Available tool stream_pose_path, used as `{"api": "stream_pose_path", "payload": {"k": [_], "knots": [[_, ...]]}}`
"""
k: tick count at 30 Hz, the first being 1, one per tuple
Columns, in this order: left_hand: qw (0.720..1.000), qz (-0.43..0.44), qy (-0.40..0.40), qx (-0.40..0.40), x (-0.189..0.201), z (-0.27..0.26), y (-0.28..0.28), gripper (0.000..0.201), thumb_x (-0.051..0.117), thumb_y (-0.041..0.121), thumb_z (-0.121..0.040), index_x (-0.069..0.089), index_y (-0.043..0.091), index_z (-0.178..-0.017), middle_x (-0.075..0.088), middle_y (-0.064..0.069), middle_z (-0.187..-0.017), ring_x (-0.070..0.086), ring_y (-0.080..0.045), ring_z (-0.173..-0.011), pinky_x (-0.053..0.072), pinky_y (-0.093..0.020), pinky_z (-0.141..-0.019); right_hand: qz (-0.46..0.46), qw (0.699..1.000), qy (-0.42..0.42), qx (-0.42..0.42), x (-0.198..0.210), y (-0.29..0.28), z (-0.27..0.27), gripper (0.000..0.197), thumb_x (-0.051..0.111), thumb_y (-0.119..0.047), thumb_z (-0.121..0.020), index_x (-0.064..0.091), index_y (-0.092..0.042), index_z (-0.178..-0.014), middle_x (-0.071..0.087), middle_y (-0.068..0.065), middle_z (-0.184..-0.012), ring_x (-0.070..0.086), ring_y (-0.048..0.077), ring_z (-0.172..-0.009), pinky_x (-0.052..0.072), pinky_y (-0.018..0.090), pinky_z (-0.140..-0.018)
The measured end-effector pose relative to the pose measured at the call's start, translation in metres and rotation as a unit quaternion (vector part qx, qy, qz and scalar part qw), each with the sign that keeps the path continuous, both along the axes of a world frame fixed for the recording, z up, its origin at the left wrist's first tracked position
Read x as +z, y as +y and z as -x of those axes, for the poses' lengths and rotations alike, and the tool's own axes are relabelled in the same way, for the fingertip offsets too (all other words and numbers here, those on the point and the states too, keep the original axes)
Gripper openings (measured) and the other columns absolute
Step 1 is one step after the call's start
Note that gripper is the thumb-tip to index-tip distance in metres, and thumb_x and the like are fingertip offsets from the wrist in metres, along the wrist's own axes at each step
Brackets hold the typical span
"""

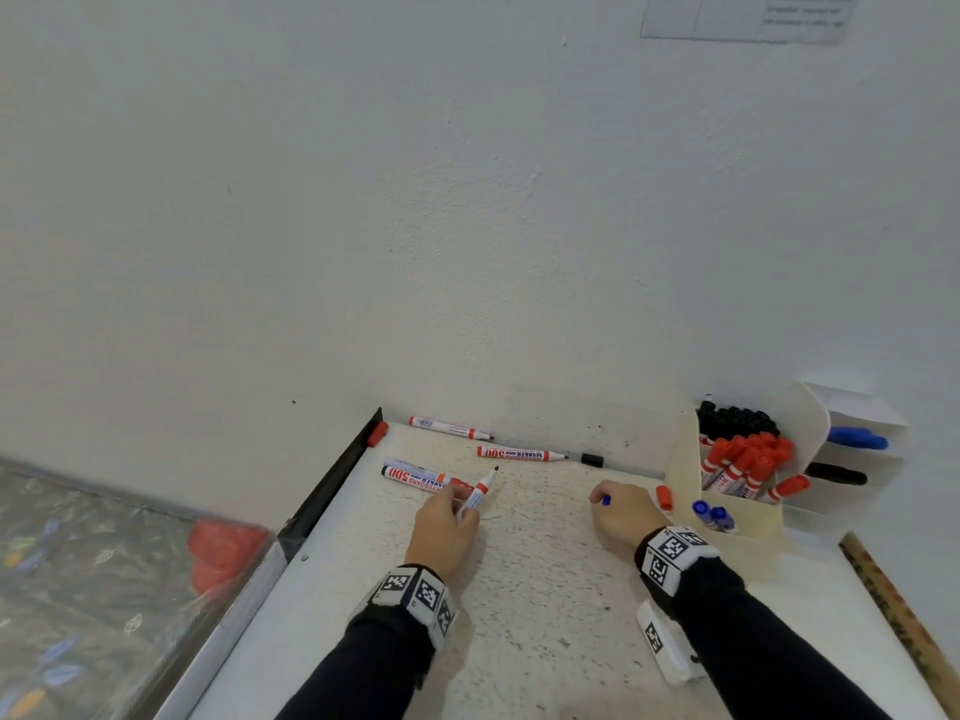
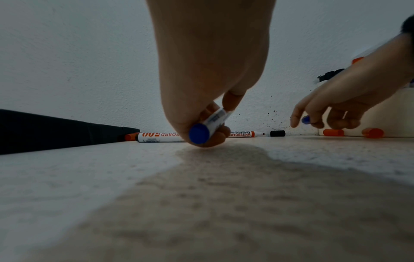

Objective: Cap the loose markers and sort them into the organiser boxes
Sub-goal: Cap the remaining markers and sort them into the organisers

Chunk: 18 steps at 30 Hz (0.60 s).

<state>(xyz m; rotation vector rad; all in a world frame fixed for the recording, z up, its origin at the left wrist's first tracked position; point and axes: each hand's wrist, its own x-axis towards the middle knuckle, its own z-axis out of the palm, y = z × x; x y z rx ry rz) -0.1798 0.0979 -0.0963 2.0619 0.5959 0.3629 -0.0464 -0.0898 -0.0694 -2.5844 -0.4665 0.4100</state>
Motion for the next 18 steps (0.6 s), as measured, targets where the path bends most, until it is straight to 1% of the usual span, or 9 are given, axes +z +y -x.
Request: {"api": "stream_pose_path", "payload": {"k": [3, 5, 6, 8, 9, 11, 14, 16, 18], "knots": [[1.000, -0.002, -0.006, -0.015, 0.002, 0.001, 0.000, 0.023, 0.053, 0.014, -0.091, 0.056, 0.011, -0.114, 0.057, -0.001, -0.103, 0.051, -0.012, -0.091, 0.038, -0.018, -0.075, -0.013, 0.999, 0.020, 0.036, 0.004, -0.013, 0.014, 0.013, 0.047, -0.013, -0.089, 0.055, -0.019, -0.097, 0.057, 0.004, -0.111, 0.051, 0.016, -0.094, 0.038, 0.022, -0.081], [0.999, -0.021, -0.006, -0.044, 0.001, 0.002, -0.004, 0.018, 0.059, 0.016, -0.088, 0.058, 0.017, -0.106, 0.057, 0.003, -0.096, 0.051, -0.011, -0.088, 0.036, -0.014, -0.066, -0.035, 0.997, 0.008, 0.067, 0.003, -0.017, 0.024, 0.017, 0.048, -0.010, -0.090, 0.051, -0.024, -0.098, 0.054, 0.001, -0.103, 0.051, 0.014, -0.089, 0.039, 0.020, -0.077], [0.998, -0.029, -0.004, -0.056, 0.002, 0.003, -0.006, 0.016, 0.062, 0.016, -0.086, 0.057, 0.022, -0.101, 0.056, 0.007, -0.090, 0.051, -0.011, -0.085, 0.034, -0.012, -0.063, -0.053, 0.995, 0.005, 0.079, 0.002, -0.017, 0.029, 0.020, 0.049, -0.009, -0.090, 0.047, -0.026, -0.100, 0.053, 0.001, -0.099, 0.051, 0.012, -0.083, 0.040, 0.019, -0.072], [0.996, -0.037, 0.001, -0.084, 0.002, 0.004, -0.008, 0.017, 0.064, 0.016, -0.084, 0.057, 0.026, -0.096, 0.054, 0.011, -0.084, 0.051, -0.010, -0.080, 0.034, -0.011, -0.061, -0.086, 0.992, -0.013, 0.088, 0.002, -0.012, 0.041, 0.022, 0.053, -0.011, -0.090, 0.043, -0.025, -0.102, 0.053, -0.001, -0.096, 0.049, 0.005, -0.073, 0.038, 0.012, -0.064], [0.995, -0.034, 0.003, -0.095, 0.002, 0.005, -0.008, 0.018, 0.065, 0.015, -0.084, 0.058, 0.027, -0.095, 0.055, 0.011, -0.084, 0.051, -0.009, -0.078, 0.035, -0.011, -0.062, -0.104, 0.990, -0.033, 0.089, 0.001, -0.008, 0.045, 0.019, 0.054, -0.013, -0.090, 0.044, -0.024, -0.102, 0.052, -0.003, -0.096, 0.047, 0.001, -0.073, 0.036, 0.010, -0.062], [0.993, -0.031, 0.002, -0.114, 0.003, 0.005, -0.009, 0.019, 0.067, 0.016, -0.083, 0.060, 0.029, -0.095, 0.058, 0.009, -0.086, 0.051, -0.006, -0.076, 0.036, -0.011, -0.063, -0.153, 0.983, -0.062, 0.077, -0.002, -0.001, 0.052, 0.016, 0.056, -0.012, -0.090, 0.049, -0.022, -0.101, 0.052, -0.006, -0.096, 0.048, 0.000, -0.074, 0.037, 0.009, -0.064], [0.990, -0.033, 0.010, -0.136, 0.004, 0.005, -0.012, 0.019, 0.066, 0.017, -0.084, 0.065, 0.027, -0.100, 0.063, 0.007, -0.094, 0.054, -0.006, -0.082, 0.036, -0.009, -0.064, -0.240, 0.967, -0.076, 0.037, -0.004, 0.006, 0.058, 0.020, 0.056, -0.005, -0.088, 0.048, -0.022, -0.092, 0.054, -0.005, -0.094, 0.056, 0.008, -0.079, 0.043, 0.011, -0.069], [0.989, -0.034, 0.012, -0.141, 0.003, 0.004, -0.011, 0.021, 0.065, 0.018, -0.084, 0.066, 0.026, -0.104, 0.065, 0.005, -0.099, 0.055, -0.008, -0.085, 0.036, -0.009, -0.065, -0.272, 0.959, -0.074, 0.024, -0.005, 0.010, 0.061, 0.026, 0.057, -0.003, -0.087, 0.046, -0.026, -0.085, 0.055, -0.002, -0.095, 0.060, 0.015, -0.088, 0.048, 0.017, -0.077], [0.990, -0.034, 0.016, -0.137, 0.003, 0.005, -0.011, 0.022, 0.065, 0.017, -0.085, 0.066, 0.024, -0.106, 0.065, 0.004, -0.101, 0.055, -0.008, -0.085, 0.036, -0.008, -0.064, -0.286, 0.956, -0.065, 0.023, -0.006, 0.012, 0.063, 0.031, 0.055, -0.001, -0.087, 0.044, -0.029, -0.081, 0.057, 0.000, -0.096, 0.062, 0.019, -0.092, 0.050, 0.023, -0.082]]}}
